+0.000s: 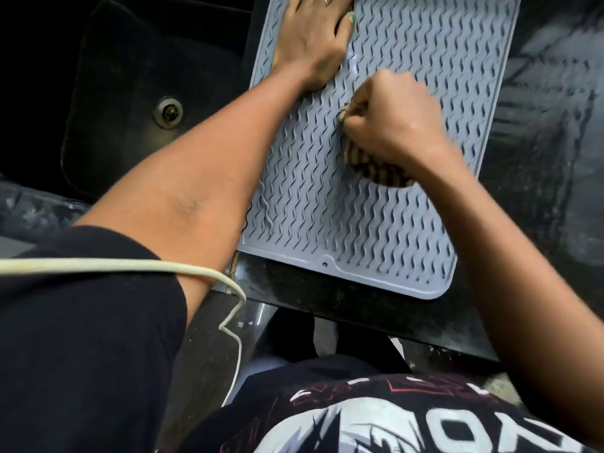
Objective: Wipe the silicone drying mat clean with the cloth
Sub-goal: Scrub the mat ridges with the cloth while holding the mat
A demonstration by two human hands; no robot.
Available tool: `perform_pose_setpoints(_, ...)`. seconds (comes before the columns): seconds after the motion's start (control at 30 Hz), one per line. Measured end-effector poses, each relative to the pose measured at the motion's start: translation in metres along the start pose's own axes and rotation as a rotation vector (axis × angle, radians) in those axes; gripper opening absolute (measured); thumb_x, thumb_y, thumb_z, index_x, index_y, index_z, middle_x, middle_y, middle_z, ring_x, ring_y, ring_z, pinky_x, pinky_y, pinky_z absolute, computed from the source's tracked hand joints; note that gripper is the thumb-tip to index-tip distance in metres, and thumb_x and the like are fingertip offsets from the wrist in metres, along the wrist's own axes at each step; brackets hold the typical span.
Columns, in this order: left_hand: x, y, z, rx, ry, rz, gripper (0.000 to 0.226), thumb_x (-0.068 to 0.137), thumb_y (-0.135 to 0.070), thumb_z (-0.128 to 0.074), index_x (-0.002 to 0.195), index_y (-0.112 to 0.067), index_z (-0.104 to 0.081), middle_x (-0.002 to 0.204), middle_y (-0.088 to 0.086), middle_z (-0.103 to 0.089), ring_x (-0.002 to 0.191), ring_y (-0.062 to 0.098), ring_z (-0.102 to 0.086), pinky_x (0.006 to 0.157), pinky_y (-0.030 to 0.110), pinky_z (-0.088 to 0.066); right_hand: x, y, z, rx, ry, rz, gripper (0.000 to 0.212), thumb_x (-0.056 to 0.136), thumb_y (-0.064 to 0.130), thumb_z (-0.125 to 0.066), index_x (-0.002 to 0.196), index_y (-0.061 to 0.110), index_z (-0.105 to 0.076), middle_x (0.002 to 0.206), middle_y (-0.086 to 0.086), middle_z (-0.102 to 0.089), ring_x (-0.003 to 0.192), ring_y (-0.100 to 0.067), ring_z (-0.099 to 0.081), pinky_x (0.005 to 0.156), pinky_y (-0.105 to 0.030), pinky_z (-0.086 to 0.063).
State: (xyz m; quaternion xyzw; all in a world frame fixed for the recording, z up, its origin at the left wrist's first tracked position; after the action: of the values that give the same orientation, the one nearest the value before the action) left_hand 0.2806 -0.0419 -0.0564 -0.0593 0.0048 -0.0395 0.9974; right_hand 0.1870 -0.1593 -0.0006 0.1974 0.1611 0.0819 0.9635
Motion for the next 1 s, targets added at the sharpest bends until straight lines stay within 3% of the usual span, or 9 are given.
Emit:
perform_pose_setpoints(0.07, -0.002, -0.002, 0.001, -0.006, 0.016, -0.013, 0.049, 0.099, -0.041, -0.021, 0.144, -0.029, -0.036, 0.15, 0.0, -0.042, 0.138, 0.02, -0.036, 0.115, 0.035, -0.024, 0.007, -0.008, 0.013, 0.172, 0.005, -0.028, 0.022, 0.085, 0.023, -0.059, 0.102, 0.013, -0.069, 0.097, -0.007, -0.068, 0.088, -0.023, -0.063, 0.082, -0.04, -0.054)
perform_pose_setpoints(0.17, -0.01, -0.006, 0.001, -0.019, 0.078, -0.056, 0.053, 0.101, -0.038, -0.021, 0.152, -0.023, -0.023, 0.159, 0.002, -0.025, 0.147, 0.021, -0.022, 0.122, 0.038, -0.014, 0.035, -0.032, 0.04, 0.322, -0.172, -0.111, 0.028, 0.091, 0.032, -0.048, 0.101, 0.013, -0.066, 0.102, -0.005, -0.069, 0.09, -0.019, -0.066, 0.081, -0.034, -0.057)
perform_pose_setpoints(0.27, -0.036, -0.006, 0.0, -0.029, 0.121, -0.094, 0.056, 0.103, -0.034, -0.021, 0.155, -0.017, -0.011, 0.163, 0.004, -0.011, 0.151, 0.02, -0.009, 0.124, 0.036, -0.004, 0.056, -0.047, 0.023, 0.372, 0.056, -0.216, 0.041, 0.101, 0.032, -0.031, 0.082, 0.009, -0.059, 0.08, -0.012, -0.059, 0.07, -0.012, -0.06, 0.044, -0.01, -0.046)
perform_pose_setpoints(0.33, -0.059, -0.004, 0.0, -0.037, 0.137, -0.103, 0.056, 0.103, -0.031, -0.021, 0.155, -0.014, -0.007, 0.163, 0.005, -0.007, 0.151, 0.02, -0.005, 0.124, 0.035, -0.003, 0.063, -0.043, 0.018, 0.346, 0.035, -0.186, 0.032, 0.102, 0.033, -0.03, 0.097, 0.013, -0.054, 0.093, -0.013, -0.059, 0.089, -0.015, -0.058, 0.064, -0.017, -0.051)
perform_pose_setpoints(0.4, -0.073, -0.002, -0.002, -0.049, 0.147, -0.111, 0.056, 0.103, -0.028, -0.021, 0.155, -0.013, -0.006, 0.163, 0.005, -0.005, 0.151, 0.02, -0.003, 0.123, 0.035, -0.002, 0.064, -0.032, 0.026, 0.197, -0.178, -0.089, 0.018, 0.098, 0.035, -0.034, 0.095, 0.018, -0.042, 0.107, -0.012, -0.057, 0.103, -0.017, -0.054, 0.087, -0.032, -0.044)
perform_pose_setpoints(0.53, -0.075, 0.001, -0.002, -0.045, 0.138, -0.087, 0.056, 0.103, -0.027, -0.02, 0.155, -0.014, -0.006, 0.164, 0.004, -0.005, 0.151, 0.018, -0.004, 0.123, 0.035, -0.004, 0.042, -0.016, 0.014, 0.031, -0.333, 0.014, 0.028, 0.092, 0.026, -0.042, 0.094, 0.006, -0.061, 0.11, -0.016, -0.063, 0.104, -0.029, -0.057, 0.083, -0.038, -0.044)
perform_pose_setpoints(0.83, -0.078, -0.006, 0.004, -0.046, 0.198, -0.062, 0.055, 0.104, -0.027, -0.019, 0.155, -0.012, -0.004, 0.164, 0.005, -0.003, 0.151, 0.019, -0.001, 0.123, 0.036, -0.003, -0.003, 0.007, -0.003, -0.126, -0.114, 0.149, 0.023, 0.082, 0.016, -0.053, 0.099, 0.006, -0.065, 0.101, -0.019, -0.066, 0.096, -0.037, -0.062, 0.085, -0.045, -0.052)
perform_pose_setpoints(0.93, -0.083, -0.011, 0.006, -0.11, 0.239, -0.031, 0.055, 0.104, -0.026, -0.021, 0.154, -0.01, -0.003, 0.163, 0.007, 0.0, 0.151, 0.022, 0.0, 0.123, 0.038, -0.002, 0.015, 0.0, 0.028, -0.071, -0.358, 0.1, 0.026, 0.085, 0.02, -0.048, 0.101, 0.008, -0.065, 0.107, -0.017, -0.066, 0.104, -0.036, -0.059, 0.084, -0.043, -0.05)
perform_pose_setpoints(1.0, -0.097, -0.01, 0.007, -0.122, 0.236, -0.014, 0.056, 0.104, -0.025, -0.023, 0.154, -0.008, -0.004, 0.163, 0.009, 0.0, 0.151, 0.023, 0.0, 0.123, 0.038, -0.002, 0.022, -0.004, 0.03, -0.038, -0.396, 0.08, 0.027, 0.089, 0.019, -0.045, 0.107, 0.007, -0.061, 0.119, -0.017, -0.061, 0.114, -0.035, -0.053, 0.088, -0.044, -0.046)
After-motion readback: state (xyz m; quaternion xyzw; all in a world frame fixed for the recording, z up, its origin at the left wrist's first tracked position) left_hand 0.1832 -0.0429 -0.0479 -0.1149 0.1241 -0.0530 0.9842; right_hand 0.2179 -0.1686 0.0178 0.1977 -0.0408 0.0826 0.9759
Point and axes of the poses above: each hand's wrist, its own x-axis towards the middle knuckle, its own z-axis out of the back of the hand, y = z × x, the point moved 6 cm from there along x, towards the middle knuckle
